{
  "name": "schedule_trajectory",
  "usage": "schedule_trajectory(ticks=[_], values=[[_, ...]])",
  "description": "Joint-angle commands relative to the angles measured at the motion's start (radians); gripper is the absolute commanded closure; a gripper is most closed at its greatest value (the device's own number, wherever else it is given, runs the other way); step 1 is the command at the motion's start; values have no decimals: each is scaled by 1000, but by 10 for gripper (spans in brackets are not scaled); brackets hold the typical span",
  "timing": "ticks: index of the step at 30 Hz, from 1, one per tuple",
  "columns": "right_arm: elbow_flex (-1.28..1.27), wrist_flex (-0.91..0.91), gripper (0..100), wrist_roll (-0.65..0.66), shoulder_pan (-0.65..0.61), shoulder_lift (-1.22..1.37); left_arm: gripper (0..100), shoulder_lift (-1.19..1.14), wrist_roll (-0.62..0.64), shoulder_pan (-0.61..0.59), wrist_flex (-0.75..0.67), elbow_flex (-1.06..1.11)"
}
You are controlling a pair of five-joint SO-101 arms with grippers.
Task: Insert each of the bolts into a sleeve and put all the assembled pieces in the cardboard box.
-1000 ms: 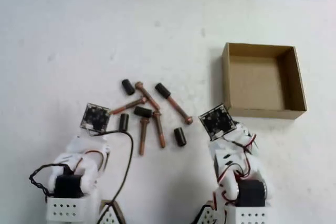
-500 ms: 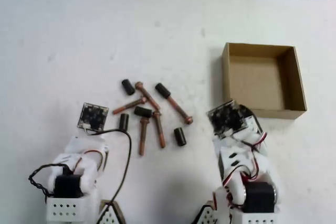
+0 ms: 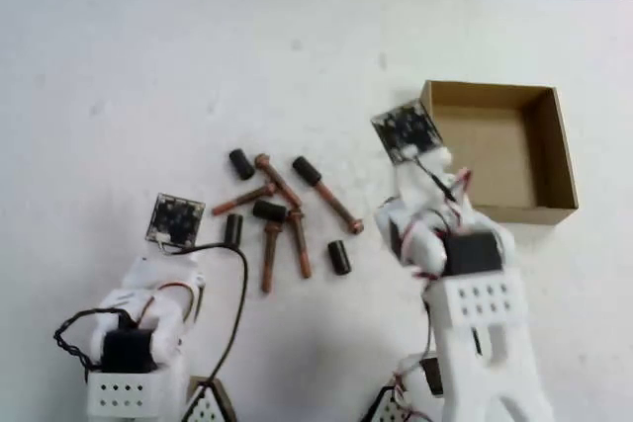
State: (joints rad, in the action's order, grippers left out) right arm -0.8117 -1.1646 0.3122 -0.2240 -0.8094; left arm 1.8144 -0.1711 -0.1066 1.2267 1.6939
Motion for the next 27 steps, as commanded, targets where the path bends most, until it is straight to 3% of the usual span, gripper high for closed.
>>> schedule_trajectory(ticks=[1,15,22,27], values=[[77,-4,981,-37,-64,137,976,7,9,-12,-21,0],[173,-114,980,-95,-191,529,976,7,8,-12,-23,0],[173,-97,878,-104,-283,564,976,7,8,-12,-23,0],[167,-27,934,-224,-308,572,976,7,8,-12,-23,0]])
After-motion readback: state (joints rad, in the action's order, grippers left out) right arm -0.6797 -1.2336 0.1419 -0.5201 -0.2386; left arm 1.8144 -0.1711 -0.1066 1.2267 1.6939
